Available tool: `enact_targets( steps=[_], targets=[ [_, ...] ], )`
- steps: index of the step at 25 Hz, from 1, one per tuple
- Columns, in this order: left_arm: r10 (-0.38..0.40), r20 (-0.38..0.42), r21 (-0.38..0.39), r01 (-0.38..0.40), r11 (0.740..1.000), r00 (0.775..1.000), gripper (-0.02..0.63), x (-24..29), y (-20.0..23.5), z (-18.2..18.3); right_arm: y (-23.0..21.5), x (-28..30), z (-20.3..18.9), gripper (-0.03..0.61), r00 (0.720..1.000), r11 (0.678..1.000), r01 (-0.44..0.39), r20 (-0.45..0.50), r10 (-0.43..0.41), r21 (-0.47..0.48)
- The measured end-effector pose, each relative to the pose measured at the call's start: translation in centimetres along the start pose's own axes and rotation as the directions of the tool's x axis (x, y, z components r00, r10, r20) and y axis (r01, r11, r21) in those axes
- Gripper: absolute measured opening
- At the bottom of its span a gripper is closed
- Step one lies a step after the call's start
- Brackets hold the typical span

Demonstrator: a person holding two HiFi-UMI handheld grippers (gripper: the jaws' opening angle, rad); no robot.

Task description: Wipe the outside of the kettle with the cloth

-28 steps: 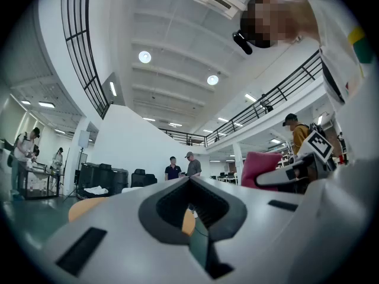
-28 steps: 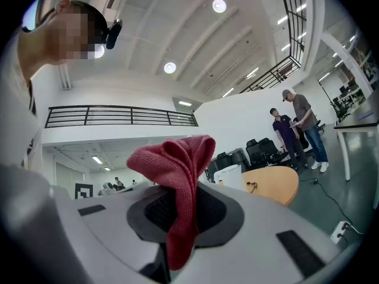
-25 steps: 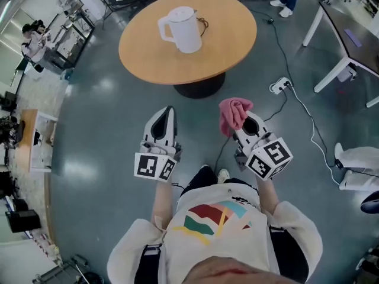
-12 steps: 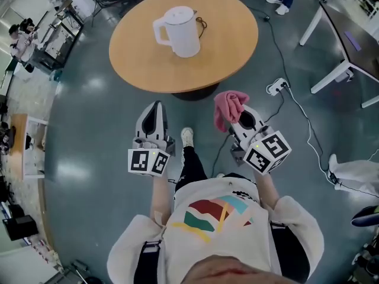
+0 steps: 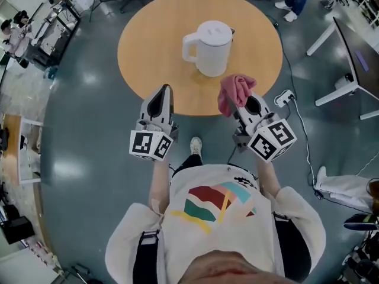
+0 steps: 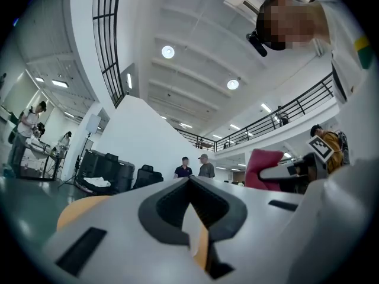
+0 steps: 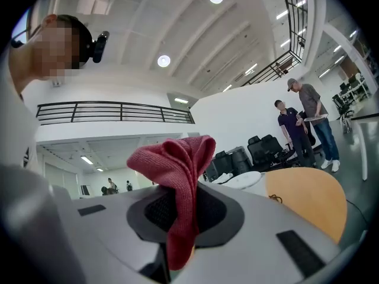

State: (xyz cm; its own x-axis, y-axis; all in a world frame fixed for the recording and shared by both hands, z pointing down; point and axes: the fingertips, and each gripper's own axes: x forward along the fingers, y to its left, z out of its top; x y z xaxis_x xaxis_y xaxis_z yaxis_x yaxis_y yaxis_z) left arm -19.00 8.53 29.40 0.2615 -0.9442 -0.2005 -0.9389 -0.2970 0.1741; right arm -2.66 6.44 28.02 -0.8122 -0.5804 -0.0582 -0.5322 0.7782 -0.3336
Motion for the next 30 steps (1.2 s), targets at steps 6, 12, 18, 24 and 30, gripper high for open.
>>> enact_targets(
  steps=[6, 12, 18, 24, 30],
  targets=[
    [-0.078, -0.03, 0.014, 0.078, 0.997, 0.997, 0.043, 5.7, 11.2, 1.5, 0.2, 12.5, 0.4, 0.048, 0.998, 0.998, 0.06, 0.013, -0.06, -0.016],
    [-0.138, -0.093, 0.051, 0.143, 0.988, 0.986, 0.043, 8.3, 11.6, -0.7, -2.2, 13.5, -0.8, 0.048, 0.988, 0.988, 0.149, 0.03, -0.15, 0.035],
    [-0.227, -0.141, 0.008, 0.231, 0.973, 0.964, 0.049, 10.8, 10.4, -4.9, -4.2, 13.2, -3.5, 0.048, 0.983, 0.983, 0.183, -0.024, -0.182, 0.032],
    [-0.231, -0.167, -0.038, 0.228, 0.973, 0.959, 0.256, 13.7, 12.0, -7.0, -5.0, 14.7, -4.4, 0.048, 0.982, 0.98, 0.186, -0.046, -0.183, 0.065],
    [-0.28, -0.308, 0.005, 0.296, 0.955, 0.909, 0.259, 16.9, 12.7, -11.2, -5.9, 15.9, -5.6, 0.047, 0.978, 0.977, 0.201, -0.063, -0.197, 0.07]
  ],
)
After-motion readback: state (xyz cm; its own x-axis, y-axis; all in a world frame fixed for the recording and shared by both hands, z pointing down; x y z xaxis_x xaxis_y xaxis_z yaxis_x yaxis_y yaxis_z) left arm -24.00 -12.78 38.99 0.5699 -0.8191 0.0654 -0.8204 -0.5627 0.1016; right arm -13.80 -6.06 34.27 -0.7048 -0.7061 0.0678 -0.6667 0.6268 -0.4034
